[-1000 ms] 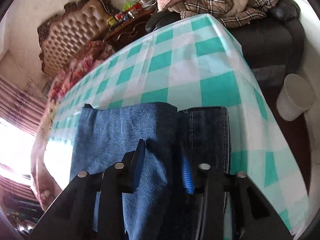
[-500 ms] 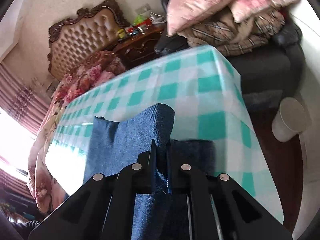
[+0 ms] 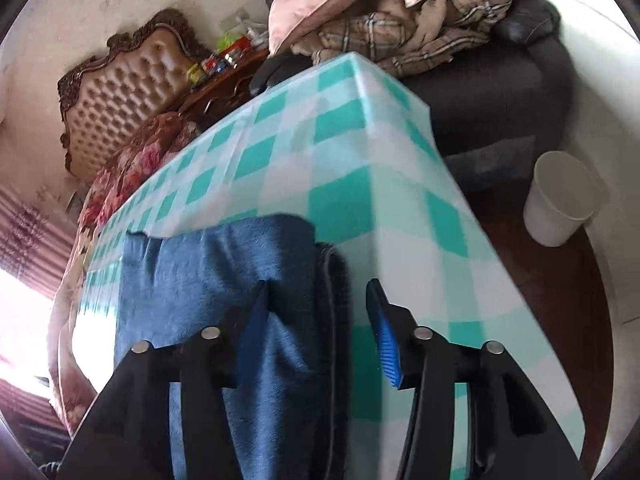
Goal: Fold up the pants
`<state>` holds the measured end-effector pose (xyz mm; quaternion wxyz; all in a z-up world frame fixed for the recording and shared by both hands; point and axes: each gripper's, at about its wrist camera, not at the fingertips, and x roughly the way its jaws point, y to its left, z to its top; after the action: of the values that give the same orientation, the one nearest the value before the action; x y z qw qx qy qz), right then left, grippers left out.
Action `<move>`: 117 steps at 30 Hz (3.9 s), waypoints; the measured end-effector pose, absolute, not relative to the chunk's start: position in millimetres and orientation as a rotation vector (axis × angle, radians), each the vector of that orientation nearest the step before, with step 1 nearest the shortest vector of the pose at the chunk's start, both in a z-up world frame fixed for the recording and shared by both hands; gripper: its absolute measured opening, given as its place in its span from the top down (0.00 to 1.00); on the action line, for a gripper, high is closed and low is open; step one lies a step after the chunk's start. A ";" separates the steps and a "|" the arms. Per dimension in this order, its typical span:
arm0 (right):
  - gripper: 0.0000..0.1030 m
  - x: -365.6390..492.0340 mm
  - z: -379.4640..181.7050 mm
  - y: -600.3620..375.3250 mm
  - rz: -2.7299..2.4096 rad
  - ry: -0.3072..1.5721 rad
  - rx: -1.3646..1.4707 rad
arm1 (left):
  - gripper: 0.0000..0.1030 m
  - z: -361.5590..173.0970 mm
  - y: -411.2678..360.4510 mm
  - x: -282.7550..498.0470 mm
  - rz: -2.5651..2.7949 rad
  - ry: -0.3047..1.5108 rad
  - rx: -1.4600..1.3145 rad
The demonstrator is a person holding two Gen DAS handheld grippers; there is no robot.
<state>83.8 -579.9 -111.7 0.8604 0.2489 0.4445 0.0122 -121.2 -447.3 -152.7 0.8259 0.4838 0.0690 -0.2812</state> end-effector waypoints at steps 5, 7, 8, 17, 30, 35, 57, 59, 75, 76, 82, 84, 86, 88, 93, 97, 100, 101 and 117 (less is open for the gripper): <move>0.54 38.7 -61.3 -584.5 -0.191 0.766 0.427 | 0.40 -80.4 -377.4 -119.0 -0.776 0.262 0.700; 0.54 15.0 -44.5 -570.9 -0.234 0.719 0.408 | 0.41 -46.2 -340.9 -82.0 -0.767 0.331 0.494; 0.54 3.6 -38.5 -560.0 -0.237 0.693 0.410 | 0.47 -32.2 -326.5 -58.4 -0.745 0.362 0.389; 0.59 -15.6 -97.1 -470.1 -0.372 0.785 0.260 | 0.88 -36.3 -394.7 125.1 -1.034 0.703 0.261; 0.62 -12.9 -119.2 -472.6 -0.407 0.846 0.227 | 0.88 -80.1 -391.3 177.6 -0.944 0.787 0.228; 0.62 -13.1 -119.7 -468.1 -0.412 0.851 0.218 | 0.84 -106.3 -364.6 183.1 -0.773 0.828 0.295; 0.19 48.3 -56.3 -455.1 -0.259 0.807 0.144 | 0.02 -50.6 -204.0 119.5 -0.408 0.718 0.126; 0.19 77.2 -62.6 -454.1 -0.251 0.851 0.113 | 0.02 -52.2 -189.7 91.9 -0.406 0.671 0.049; 0.13 102.0 -90.8 -473.8 -0.307 0.868 0.155 | 0.84 -112.4 -217.0 19.3 -0.575 0.879 0.094; 0.13 88.8 -78.6 -466.2 -0.304 0.825 0.129 | 0.84 -122.3 -216.5 19.7 -0.577 0.888 0.096; 0.11 21.4 -67.7 -418.6 -0.312 0.790 0.051 | 0.84 -127.7 -214.5 18.0 -0.606 0.864 0.103; 0.11 11.1 -83.2 -413.8 -0.304 0.831 0.094 | 0.80 -128.6 -213.2 16.0 -0.609 0.850 0.099; 0.11 7.9 -101.0 -410.4 -0.316 0.872 0.093 | 0.72 -128.8 -212.7 15.4 -0.626 0.854 0.071; 0.12 5.4 -118.9 -410.9 -0.351 0.921 0.076 | 0.65 -125.0 -213.6 14.1 -0.627 0.865 0.071; 0.12 0.9 -124.8 -407.0 -0.354 0.902 0.042 | 0.53 -105.3 -209.7 10.5 -0.531 0.805 0.093; 0.11 1.4 -125.7 -405.2 -0.361 0.900 0.037 | 0.53 -112.2 -207.0 23.2 -0.516 0.874 0.095; 0.11 2.2 -126.4 -405.9 -0.363 0.901 0.041 | 0.53 -115.4 -208.8 24.5 -0.518 0.885 0.113; 0.11 2.3 -126.5 -405.9 -0.363 0.902 0.041 | 0.53 -114.6 -209.2 24.1 -0.516 0.885 0.117; 0.11 2.9 -127.0 -404.3 -0.370 0.907 0.041 | 0.49 -105.4 -195.4 27.8 -0.473 0.878 0.091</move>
<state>2.9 -404.3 -127.0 0.8823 0.0199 0.4353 -0.1778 27.8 -195.4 -105.4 0.8773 0.0438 0.4207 -0.2267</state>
